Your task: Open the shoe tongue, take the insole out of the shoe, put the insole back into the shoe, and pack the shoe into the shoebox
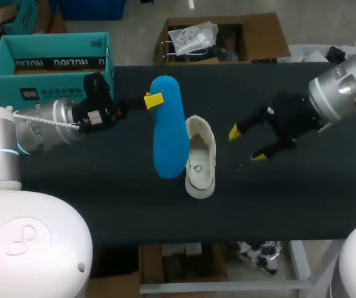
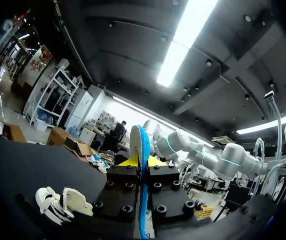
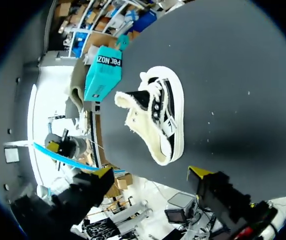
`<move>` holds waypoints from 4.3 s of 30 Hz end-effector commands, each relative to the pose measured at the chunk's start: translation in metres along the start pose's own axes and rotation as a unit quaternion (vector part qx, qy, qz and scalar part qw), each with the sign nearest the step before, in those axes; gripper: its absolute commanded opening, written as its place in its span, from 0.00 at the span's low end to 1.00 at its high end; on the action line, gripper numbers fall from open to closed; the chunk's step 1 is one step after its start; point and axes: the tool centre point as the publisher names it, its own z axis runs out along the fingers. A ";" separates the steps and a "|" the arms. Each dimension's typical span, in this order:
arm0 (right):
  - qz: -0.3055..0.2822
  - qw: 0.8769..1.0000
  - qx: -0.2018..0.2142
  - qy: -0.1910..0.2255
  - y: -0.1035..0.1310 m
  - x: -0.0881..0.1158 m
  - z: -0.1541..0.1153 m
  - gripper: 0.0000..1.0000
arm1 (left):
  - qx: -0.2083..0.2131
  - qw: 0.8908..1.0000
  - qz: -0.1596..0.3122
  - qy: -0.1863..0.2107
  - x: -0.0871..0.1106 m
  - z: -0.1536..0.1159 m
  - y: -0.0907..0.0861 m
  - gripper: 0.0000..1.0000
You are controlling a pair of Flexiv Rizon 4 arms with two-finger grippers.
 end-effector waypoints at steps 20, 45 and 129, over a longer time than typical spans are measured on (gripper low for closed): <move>0.407 0.879 0.090 0.232 0.037 0.019 -0.005 1.00 | 0.001 1.000 0.000 -0.003 0.001 0.001 0.000 0.00; 0.514 0.820 0.147 0.205 0.016 0.045 0.007 1.00 | 0.001 1.000 0.000 -0.003 0.001 0.001 0.000 0.00; 0.554 0.772 0.257 0.174 -0.037 0.045 0.031 0.00 | -0.286 0.894 0.188 0.290 -0.011 0.030 0.026 1.00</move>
